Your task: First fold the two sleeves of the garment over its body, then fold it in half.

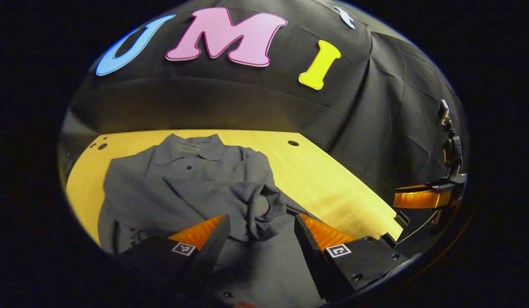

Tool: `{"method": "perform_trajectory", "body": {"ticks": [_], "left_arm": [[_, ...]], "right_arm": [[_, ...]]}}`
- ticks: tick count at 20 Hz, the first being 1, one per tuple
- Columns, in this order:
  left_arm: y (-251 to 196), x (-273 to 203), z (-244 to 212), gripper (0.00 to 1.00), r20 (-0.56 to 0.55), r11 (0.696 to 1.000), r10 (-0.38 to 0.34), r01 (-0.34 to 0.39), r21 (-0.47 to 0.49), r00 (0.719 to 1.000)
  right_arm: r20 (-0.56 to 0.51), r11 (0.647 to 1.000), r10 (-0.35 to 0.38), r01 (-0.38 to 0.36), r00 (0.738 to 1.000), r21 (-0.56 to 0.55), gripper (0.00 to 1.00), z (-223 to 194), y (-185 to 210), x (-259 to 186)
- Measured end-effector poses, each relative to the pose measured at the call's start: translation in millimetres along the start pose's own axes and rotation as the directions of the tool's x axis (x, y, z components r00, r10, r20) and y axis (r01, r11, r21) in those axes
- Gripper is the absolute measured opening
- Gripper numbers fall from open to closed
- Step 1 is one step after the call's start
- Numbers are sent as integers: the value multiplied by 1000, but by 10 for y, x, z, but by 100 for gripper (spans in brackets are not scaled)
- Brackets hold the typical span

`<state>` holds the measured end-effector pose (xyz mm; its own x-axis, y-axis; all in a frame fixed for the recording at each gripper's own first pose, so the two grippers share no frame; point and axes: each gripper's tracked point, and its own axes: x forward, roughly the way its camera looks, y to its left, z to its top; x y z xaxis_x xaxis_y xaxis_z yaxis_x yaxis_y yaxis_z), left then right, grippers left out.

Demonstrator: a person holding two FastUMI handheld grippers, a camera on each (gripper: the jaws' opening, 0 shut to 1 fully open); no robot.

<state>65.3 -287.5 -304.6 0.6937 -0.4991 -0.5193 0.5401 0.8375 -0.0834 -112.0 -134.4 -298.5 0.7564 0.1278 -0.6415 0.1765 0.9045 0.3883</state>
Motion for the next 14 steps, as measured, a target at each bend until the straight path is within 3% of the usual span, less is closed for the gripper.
{"method": "perform_trajectory", "body": {"ticks": [3, 4, 5, 6, 7, 9, 11, 12, 13, 14], "left_arm": [[248, -430, -72, 96, -9, 999, 44, -44, -12, 999], [330, -570, -111, 91, -18, 998, 56, -56, -20, 998], [444, -701, -158, 96, -26, 997, 75, -75, -20, 997], [558, -831, -220, 92, -38, 996, 89, -89, -17, 995], [676, -946, -296, 96, -54, 995, 101, -102, -13, 993], [916, -1178, -479, 96, -89, 991, 133, -135, -13, 987], [1170, -1378, -678, 96, -125, 984, 172, -175, -15, 977], [1292, -1464, -769, 96, -143, 980, 192, -196, -16, 971], [1414, -1538, -868, 96, -159, 976, 212, -216, -12, 964], [1521, -1606, -950, 97, -175, 973, 226, -231, -5, 958]], "right_arm": [[-35, 999, 40, -40, 999, 4, 76, -188, 255, -98], [-47, 999, 47, -47, 998, -1, 82, -259, 329, -130], [-62, 998, 55, -56, 997, -5, 84, -338, 396, -155], [-79, 998, 64, -65, 995, -10, 85, -432, 472, -169], [-101, 998, 66, -68, 993, -16, 86, -538, 523, -189], [-141, 997, 73, -77, 987, -24, 90, -727, 616, -206], [-182, 997, 68, -75, 981, -34, 94, -905, 678, -185], [-196, 997, 61, -70, 979, -40, 90, -979, 696, -184], [-205, 997, 46, -57, 978, -50, 98, -1030, 697, -186], [-211, 997, 30, -44, 977, -63, 98, -1084, 683, -174]]}}
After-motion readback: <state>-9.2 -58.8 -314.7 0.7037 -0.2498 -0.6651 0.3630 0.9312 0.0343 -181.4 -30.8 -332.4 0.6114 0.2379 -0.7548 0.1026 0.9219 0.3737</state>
